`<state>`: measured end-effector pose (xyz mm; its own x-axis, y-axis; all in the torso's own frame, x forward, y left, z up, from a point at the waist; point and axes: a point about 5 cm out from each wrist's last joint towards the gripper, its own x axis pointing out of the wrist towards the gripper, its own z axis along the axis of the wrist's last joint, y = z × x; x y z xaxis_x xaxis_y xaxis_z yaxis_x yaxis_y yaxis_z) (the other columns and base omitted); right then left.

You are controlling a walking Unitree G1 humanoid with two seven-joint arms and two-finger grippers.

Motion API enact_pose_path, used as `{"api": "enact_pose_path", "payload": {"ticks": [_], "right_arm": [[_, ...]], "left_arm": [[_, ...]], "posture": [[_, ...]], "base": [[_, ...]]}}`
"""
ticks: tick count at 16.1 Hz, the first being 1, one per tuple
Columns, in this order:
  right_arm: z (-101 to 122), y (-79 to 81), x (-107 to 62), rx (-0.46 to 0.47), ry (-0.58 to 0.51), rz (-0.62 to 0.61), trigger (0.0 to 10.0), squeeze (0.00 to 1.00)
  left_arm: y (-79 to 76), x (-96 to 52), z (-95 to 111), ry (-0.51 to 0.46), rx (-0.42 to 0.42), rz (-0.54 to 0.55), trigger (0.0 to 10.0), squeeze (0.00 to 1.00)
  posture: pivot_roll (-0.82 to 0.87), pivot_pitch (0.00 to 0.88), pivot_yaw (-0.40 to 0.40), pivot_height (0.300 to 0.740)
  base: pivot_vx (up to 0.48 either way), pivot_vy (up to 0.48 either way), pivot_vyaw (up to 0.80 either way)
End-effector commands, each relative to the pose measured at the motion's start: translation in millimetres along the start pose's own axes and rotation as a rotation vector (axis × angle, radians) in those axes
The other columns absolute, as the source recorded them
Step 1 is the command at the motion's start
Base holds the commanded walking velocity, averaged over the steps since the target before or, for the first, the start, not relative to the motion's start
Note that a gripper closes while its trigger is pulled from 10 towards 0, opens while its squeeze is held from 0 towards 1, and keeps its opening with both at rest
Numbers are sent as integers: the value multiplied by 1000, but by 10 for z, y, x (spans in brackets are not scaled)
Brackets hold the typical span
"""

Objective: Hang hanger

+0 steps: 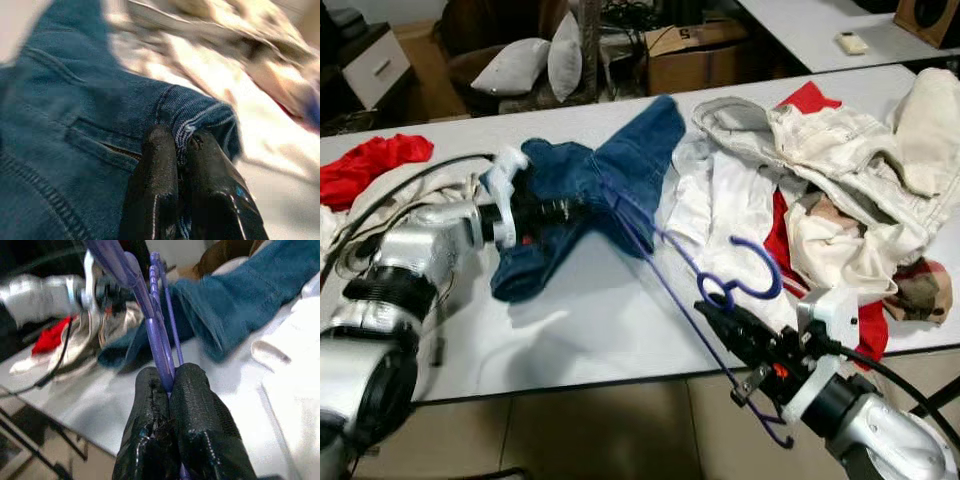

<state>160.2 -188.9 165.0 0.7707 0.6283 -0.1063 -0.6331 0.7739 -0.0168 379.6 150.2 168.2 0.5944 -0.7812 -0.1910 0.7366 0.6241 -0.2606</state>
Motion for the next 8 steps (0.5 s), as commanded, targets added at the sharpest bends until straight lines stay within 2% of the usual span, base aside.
{"api": "enact_pose_path", "payload": {"ticks": [1, 3, 5, 8], "right_arm": [[-44, 22, -47, -5, 60, 16, 10000, 0], [-66, 29, -68, -10, 84, 20, 10000, 0], [-59, 21, -64, -9, 81, 10, 10000, 0], [-17, 6, -50, -13, 59, -1, 10000, 0]], "left_arm": [[61, -71, -72, 55, -47, 27, 0, 0], [47, -59, -26, 2, -138, 21, 0, 0], [8, -39, 18, -25, -165, -11, 0, 0], [-17, -12, -28, 16, -95, -16, 0, 0]], "posture": [[-99, 0, 181, 740], [-106, 0, 184, 740], [-114, 0, 186, 740], [-123, 0, 189, 740]], "base": [[0, 0, 0], [0, 0, 0], [0, 0, 0], [0, 0, 0]]}}
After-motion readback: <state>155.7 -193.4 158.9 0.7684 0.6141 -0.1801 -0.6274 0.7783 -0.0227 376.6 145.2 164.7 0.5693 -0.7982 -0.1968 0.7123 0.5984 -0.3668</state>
